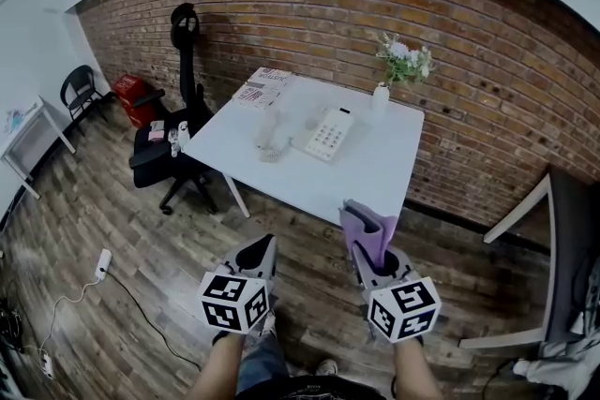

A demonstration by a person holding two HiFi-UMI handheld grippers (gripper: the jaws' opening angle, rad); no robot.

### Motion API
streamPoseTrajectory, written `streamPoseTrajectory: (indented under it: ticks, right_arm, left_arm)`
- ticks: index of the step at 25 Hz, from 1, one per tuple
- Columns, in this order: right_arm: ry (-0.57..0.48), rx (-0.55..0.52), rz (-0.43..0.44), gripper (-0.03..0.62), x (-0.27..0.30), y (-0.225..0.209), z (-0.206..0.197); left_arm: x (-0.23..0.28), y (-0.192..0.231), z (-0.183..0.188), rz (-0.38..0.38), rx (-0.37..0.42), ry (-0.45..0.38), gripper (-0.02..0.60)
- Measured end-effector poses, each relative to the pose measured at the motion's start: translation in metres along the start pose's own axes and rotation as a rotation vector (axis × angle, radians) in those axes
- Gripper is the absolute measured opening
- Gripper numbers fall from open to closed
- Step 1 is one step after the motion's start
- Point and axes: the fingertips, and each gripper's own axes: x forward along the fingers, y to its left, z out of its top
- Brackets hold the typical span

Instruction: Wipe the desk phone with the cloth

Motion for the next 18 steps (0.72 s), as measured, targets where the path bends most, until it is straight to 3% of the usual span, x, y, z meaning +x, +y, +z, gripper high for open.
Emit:
streamPoseTrajectory:
  ticks: [7,18]
  right_arm:
    - [0.024,0.013,-0.063,0.043,0.081,-0.010,0.010]
    - [0.052,0.071,-0.192,0.045,0.199,0.000,0.036]
  left_arm:
    - [0.060,0.063,0.018,-0.069,-0.003,0.014,0.005]
    - [0.138,0.162,0.055,-0.245,0.029,0.075,0.005]
